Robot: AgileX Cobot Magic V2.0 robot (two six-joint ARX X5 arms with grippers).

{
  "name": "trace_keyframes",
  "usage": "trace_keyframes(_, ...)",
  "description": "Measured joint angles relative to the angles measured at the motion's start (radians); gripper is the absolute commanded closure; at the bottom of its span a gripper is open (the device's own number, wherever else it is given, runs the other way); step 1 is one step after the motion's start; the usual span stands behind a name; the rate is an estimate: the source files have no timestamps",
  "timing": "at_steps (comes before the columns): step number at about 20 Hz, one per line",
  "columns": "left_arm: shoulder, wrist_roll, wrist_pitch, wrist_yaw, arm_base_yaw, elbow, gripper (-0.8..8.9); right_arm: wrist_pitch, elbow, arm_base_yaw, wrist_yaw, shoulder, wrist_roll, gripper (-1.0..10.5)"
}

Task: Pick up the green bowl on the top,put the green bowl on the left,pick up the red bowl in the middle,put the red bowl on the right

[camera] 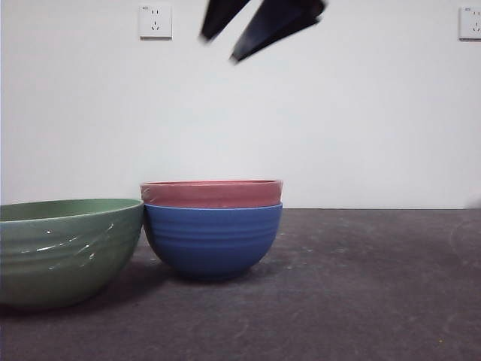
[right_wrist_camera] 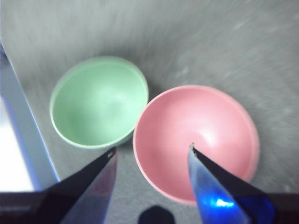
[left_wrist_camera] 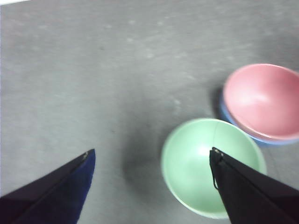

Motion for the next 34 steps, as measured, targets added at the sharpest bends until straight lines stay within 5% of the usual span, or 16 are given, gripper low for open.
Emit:
trace_keyframes(6,0.010,0.004,-0.067,0.039,0.003,0.000,4.04,-0.004,0.000,0.100,0.069,0.181,-0.051,6.9)
trace_keyframes(12,0.007,0.002,-0.086,0.040,0.003,0.000,4.04,0.002,0.000,0.099,0.093,0.287,-0.066,7.0)
trace_keyframes(16,0.008,-0.004,-0.087,0.040,0.003,0.000,4.04,0.025,0.000,0.098,0.093,0.307,-0.068,8.9)
trace_keyframes(20,0.008,-0.004,-0.087,0.040,0.003,0.000,4.05,0.026,0.000,0.098,0.093,0.309,-0.071,9.6)
trace_keyframes(34,0.018,-0.004,-0.023,0.040,0.003,0.000,4.05,0.025,0.003,0.104,0.100,0.231,-0.077,9.6)
